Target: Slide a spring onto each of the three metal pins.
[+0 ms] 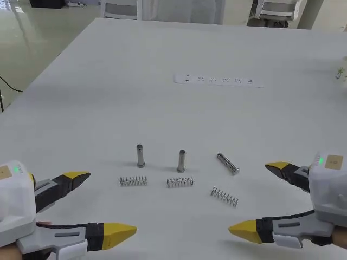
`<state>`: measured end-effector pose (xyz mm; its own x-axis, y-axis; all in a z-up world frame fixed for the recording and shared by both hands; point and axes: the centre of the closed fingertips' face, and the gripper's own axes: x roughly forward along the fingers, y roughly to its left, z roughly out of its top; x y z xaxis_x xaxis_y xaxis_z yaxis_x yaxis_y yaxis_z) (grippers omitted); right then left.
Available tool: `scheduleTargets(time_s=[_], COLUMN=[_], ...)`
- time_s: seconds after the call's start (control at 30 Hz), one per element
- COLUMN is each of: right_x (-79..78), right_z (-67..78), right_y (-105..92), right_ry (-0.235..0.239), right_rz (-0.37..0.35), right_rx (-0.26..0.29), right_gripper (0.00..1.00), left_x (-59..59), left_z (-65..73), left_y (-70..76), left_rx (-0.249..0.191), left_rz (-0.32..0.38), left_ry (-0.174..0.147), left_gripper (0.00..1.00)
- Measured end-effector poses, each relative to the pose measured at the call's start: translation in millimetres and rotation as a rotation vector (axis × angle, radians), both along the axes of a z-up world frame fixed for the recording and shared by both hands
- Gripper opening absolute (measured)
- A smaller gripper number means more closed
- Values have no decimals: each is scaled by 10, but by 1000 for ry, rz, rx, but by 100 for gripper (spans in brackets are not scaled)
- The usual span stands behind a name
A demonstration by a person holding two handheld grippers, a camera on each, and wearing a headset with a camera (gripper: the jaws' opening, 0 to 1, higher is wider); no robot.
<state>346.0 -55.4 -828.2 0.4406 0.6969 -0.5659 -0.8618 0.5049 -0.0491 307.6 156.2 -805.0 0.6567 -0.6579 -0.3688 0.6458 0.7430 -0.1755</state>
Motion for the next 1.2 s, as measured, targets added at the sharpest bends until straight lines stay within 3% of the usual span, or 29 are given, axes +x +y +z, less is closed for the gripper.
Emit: scheduleTargets(time_s=[0.7,1.2], right_x=[24,156], right_z=[24,132], right_y=[1,51], right_ry=[-4,-26], right_rz=[0,13], right_rx=[4,8], right_gripper=[96,95], left_x=[-1,-2], left_z=[-2,0], left_y=[3,12], left_rx=[-1,1], left_rz=[2,6], left_ry=[0,0], left_gripper=[91,91])
